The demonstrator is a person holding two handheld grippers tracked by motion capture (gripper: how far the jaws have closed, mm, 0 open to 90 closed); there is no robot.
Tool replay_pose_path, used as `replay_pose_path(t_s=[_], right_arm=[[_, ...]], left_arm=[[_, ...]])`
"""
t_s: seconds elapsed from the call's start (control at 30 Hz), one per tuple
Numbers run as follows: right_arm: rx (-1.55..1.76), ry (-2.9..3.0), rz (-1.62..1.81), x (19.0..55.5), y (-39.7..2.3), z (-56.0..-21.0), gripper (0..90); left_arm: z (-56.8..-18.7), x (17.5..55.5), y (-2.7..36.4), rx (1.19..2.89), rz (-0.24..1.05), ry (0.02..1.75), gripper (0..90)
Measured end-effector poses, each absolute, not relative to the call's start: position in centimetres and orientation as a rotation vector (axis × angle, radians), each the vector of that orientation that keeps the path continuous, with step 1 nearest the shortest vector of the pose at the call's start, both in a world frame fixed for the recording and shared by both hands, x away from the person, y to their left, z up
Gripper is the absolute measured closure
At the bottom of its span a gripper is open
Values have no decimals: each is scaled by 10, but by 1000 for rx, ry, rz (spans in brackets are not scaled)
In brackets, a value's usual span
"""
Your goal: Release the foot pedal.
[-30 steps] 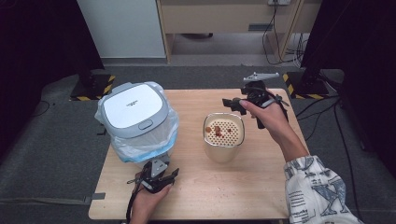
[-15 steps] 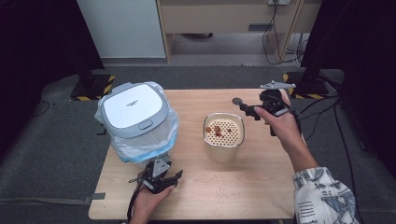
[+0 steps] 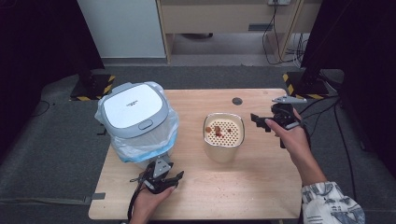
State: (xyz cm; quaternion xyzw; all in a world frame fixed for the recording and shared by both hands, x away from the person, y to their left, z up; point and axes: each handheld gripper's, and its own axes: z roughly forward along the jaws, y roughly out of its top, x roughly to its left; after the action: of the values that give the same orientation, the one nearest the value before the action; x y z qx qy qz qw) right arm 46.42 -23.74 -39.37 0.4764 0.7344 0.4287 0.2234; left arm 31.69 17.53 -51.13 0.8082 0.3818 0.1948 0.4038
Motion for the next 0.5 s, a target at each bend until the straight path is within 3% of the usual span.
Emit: replay_pose_path(t_s=[0.5], right_arm=[[1421, 2047, 1118, 439, -259, -457, 62]], left_arm=[[-515, 317, 172, 2068, 466, 959, 381]])
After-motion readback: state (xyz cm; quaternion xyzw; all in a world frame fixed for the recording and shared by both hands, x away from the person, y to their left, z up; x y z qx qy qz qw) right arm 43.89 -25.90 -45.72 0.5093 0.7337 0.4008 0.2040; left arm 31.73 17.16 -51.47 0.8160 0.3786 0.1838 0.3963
